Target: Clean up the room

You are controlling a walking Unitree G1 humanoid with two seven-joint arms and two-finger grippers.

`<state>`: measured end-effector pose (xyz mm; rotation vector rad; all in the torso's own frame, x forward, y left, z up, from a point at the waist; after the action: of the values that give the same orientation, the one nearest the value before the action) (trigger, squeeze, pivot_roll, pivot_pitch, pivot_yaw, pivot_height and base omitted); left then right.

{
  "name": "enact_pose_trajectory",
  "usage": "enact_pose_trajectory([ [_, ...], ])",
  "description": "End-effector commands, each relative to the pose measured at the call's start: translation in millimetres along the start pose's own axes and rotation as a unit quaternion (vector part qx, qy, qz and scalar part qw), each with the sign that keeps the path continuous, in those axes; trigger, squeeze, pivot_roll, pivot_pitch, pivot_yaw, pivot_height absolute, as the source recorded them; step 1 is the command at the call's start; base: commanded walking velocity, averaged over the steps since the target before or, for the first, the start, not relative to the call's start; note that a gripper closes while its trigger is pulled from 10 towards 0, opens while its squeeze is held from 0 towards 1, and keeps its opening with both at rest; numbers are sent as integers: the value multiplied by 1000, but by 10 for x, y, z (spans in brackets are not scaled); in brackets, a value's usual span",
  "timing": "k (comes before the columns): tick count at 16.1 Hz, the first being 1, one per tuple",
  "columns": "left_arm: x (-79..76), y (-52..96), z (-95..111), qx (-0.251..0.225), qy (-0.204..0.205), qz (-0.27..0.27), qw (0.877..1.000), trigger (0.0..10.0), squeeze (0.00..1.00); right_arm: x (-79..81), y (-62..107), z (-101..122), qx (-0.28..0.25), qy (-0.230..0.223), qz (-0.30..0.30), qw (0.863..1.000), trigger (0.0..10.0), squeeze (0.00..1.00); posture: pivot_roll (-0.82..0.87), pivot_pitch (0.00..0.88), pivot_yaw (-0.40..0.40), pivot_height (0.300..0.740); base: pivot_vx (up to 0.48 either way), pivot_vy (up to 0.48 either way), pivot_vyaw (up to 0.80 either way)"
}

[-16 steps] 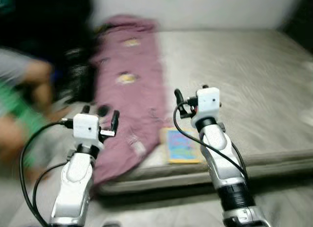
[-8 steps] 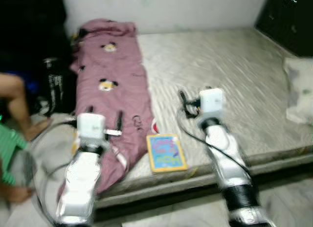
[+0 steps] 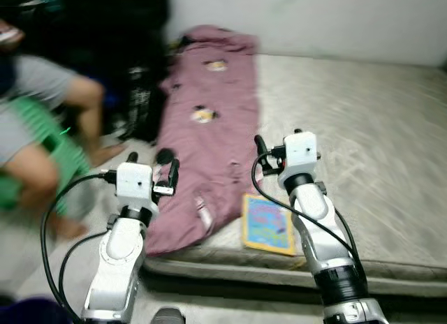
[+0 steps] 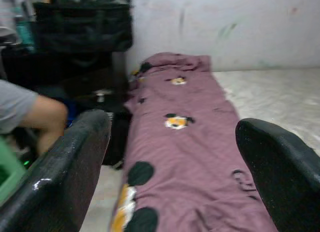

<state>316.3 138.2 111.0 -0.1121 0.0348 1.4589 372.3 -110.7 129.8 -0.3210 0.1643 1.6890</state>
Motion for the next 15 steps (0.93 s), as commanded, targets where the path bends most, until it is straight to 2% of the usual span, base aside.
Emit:
enact_pose_trajectory([
  [1,-28,-9,28,-1,-3,-3,1000,10000,0,-79,-4,8,-2,7,-7,1000,10000,0,74,0,-55,740,0,0,0],
  [5,-34,-9,34,-3,-4,-4,1000,10000,0,-56,0,10,-4,12,-4,1000,10000,0,76,0,-58,740,0,0,0],
  [7,-36,-9,36,-4,-5,-5,1000,10000,0,-17,-16,26,-7,22,7,1000,10000,0,78,0,-59,740,0,0,800],
  [10,-37,-6,40,-5,-3,-3,1000,10000,0,-38,-21,20,-5,12,1,1000,10000,0,79,0,-61,740,0,0,673],
  [15,-72,-10,63,-10,8,-15,1000,10000,0,-57,-29,13,-3,-1,-7,1000,10000,0,75,0,-61,740,0,0,0],
])
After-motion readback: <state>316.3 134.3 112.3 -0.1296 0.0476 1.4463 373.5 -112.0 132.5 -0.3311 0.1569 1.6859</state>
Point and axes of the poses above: a point about 5 cm out from each wrist's last joint towards the gripper, its own y axis pointing back from the gripper into the wrist, its own z axis along the axis of the wrist's last joint, x = y × z, the point moved 6 cm from there along -y, pointing out of the wrist towards the gripper, and after that the axes turned 10 degrees about y, right-handed, at the moved point
